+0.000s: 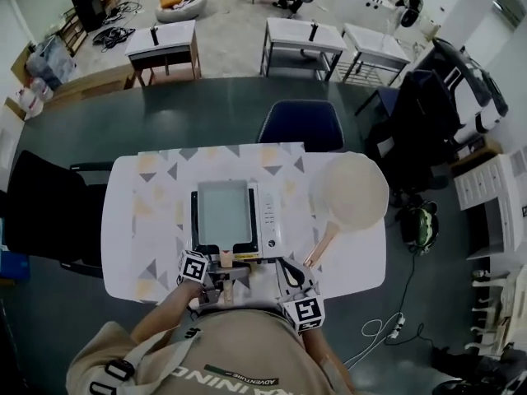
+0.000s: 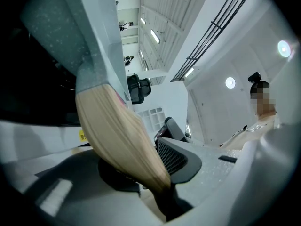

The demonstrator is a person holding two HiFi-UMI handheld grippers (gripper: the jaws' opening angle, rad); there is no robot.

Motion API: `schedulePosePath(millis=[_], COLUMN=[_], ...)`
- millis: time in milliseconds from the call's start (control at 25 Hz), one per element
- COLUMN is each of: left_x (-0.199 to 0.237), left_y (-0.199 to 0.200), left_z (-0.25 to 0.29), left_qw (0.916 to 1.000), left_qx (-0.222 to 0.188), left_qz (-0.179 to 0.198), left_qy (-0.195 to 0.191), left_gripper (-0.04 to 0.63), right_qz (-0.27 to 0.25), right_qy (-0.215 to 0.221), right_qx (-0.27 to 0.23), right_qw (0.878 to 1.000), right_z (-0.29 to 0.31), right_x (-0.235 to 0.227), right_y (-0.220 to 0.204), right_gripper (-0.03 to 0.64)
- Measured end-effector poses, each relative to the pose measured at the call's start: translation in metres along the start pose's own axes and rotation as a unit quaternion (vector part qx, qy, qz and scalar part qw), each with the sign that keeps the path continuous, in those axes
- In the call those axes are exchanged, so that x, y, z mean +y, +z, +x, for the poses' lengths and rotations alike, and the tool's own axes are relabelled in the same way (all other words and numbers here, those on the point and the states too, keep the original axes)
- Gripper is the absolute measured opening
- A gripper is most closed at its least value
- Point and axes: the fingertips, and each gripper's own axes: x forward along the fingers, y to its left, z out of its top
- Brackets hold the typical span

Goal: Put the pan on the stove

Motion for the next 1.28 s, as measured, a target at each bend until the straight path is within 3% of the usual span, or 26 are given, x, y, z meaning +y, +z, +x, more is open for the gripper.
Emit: schedulePosePath(millis=[1280], left_x=[0.004], left_y=[0.001], left_z=[0.001], left_qw=[0.9999], left_qx=[-0.003], left_qz=[0.005], left_qy=[0.01], left_gripper=[0.118], right_qz=[-0.013], right_qy=[0.021], right_qx=[0.006], right_qw=[1.0], right_z=[-0.004], right_x=[0.006], right_y=[-0.001], right_gripper=[0.0])
